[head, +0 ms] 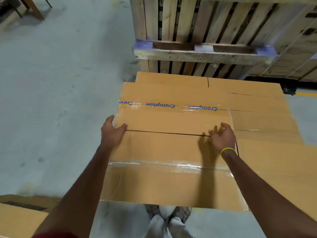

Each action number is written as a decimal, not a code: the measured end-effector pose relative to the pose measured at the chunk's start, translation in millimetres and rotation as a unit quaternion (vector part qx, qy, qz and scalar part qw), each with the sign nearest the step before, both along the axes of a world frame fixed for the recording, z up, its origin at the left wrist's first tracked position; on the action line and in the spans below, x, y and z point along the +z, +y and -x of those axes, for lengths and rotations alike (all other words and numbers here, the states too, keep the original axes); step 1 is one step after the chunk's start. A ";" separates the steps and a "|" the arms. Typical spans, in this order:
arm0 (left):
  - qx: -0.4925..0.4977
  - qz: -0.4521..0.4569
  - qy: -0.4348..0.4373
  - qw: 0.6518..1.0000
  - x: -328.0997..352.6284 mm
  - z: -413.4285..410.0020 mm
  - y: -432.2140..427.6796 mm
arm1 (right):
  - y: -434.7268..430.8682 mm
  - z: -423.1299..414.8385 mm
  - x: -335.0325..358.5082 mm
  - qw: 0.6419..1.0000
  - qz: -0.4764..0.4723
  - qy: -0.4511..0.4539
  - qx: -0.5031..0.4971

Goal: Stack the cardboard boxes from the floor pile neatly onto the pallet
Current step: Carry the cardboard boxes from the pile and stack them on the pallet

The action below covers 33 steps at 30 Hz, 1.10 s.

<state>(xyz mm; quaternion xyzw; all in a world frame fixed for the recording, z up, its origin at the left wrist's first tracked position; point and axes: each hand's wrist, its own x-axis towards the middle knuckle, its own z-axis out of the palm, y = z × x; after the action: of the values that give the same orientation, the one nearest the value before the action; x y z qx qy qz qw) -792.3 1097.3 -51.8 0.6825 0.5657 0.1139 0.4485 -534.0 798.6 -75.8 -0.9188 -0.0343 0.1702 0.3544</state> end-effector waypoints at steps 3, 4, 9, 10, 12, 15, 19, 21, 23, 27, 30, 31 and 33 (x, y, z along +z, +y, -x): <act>-0.005 0.001 -0.034 0.999 10.6 8.6 -10.6 | 0.6 20.1 11.4 1.000 -0.025 0.014 -0.005; -0.007 0.004 -0.047 0.999 13.6 14.2 -14.1 | -0.2 28.1 13.9 0.999 -0.032 0.017 0.002; -0.009 0.027 -0.084 0.996 12.8 48.4 -27.5 | -2.4 73.3 30.0 0.996 -0.083 0.038 0.020; -0.011 0.031 -0.089 0.996 11.4 57.4 -32.0 | -3.2 84.4 33.2 0.995 -0.092 0.043 0.024; -0.013 0.037 -0.099 0.994 7.9 79.0 -41.3 | -4.2 108.9 39.2 0.993 -0.105 0.048 0.032; -0.005 0.044 -0.102 0.994 -0.3 123.0 -51.3 | -4.1 151.2 43.1 0.990 -0.115 0.059 0.058; 0.031 0.049 -0.102 0.993 -8.8 199.6 -67.1 | -4.4 214.0 41.6 0.984 -0.132 0.073 0.094; 0.051 0.049 -0.105 0.992 -11.4 239.8 -77.3 | -5.7 246.8 38.3 0.981 -0.142 0.070 0.116; 0.070 0.044 -0.103 0.991 -10.5 287.7 -95.4 | -12.3 287.3 35.3 0.976 -0.163 0.064 0.133; 0.103 0.044 -0.103 0.988 -12.2 397.3 -146.8 | -40.9 375.4 30.5 0.969 -0.176 0.058 0.162; 0.116 0.043 -0.095 0.988 -18.0 477.5 -190.2 | -73.1 446.4 24.3 0.967 -0.177 0.074 0.166; 0.127 0.050 -0.095 0.986 -20.3 499.4 -203.5 | -83.2 467.1 24.3 0.967 -0.172 0.087 0.167; 0.146 0.073 -0.092 0.982 -20.5 548.3 -232.5 | -106.5 513.2 25.0 0.964 -0.158 0.122 0.174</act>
<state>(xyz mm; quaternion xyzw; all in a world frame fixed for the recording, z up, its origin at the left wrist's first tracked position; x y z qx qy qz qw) -1340.6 864.8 -72.2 0.5448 0.6224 0.1985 0.5258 -1047.2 692.1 -50.8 -0.8030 -0.1762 0.3327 0.4620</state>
